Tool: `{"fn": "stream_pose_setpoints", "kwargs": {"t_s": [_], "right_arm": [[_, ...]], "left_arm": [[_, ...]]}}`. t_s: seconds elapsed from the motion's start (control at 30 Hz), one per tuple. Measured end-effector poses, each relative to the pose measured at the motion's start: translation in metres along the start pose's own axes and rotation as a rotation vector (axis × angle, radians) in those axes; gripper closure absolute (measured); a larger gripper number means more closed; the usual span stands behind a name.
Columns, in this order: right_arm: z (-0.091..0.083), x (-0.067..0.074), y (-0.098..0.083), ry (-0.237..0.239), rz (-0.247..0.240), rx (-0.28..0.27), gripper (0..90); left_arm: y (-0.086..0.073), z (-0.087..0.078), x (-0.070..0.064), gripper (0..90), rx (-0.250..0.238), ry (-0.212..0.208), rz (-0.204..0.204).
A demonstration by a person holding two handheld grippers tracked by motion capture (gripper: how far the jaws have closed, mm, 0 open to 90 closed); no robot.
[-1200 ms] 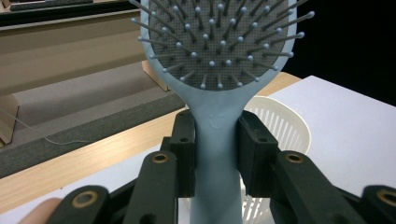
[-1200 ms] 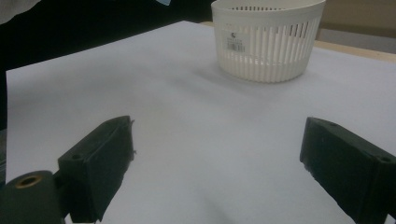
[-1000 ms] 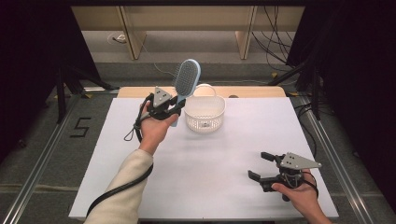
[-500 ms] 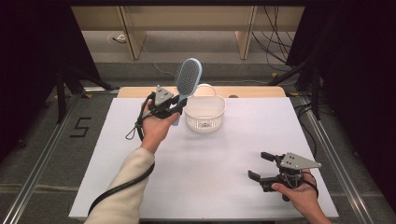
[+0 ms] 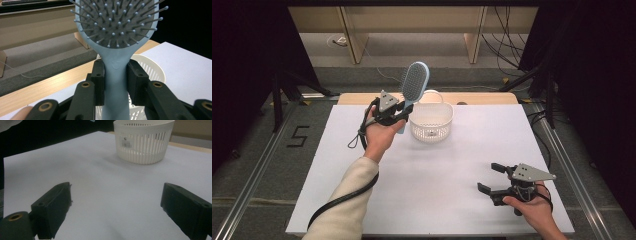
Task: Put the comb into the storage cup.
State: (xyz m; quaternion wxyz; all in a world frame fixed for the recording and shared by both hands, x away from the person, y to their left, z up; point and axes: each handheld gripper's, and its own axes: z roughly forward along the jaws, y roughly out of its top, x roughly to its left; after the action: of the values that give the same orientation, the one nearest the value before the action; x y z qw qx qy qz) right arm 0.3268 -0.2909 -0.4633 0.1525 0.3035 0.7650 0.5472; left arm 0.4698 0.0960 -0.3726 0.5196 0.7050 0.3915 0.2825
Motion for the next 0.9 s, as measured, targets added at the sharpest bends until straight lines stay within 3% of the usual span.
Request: {"fn": "stream_pose_setpoints", "kwargs": {"t_s": [0.9], "right_arm": [[-0.0001,0.0,0.0,0.0,0.0,-0.002,10.7]], "left_arm": [[0.0048,0.0061,0.0,69.7,0.004,-0.001,0.005]]}}
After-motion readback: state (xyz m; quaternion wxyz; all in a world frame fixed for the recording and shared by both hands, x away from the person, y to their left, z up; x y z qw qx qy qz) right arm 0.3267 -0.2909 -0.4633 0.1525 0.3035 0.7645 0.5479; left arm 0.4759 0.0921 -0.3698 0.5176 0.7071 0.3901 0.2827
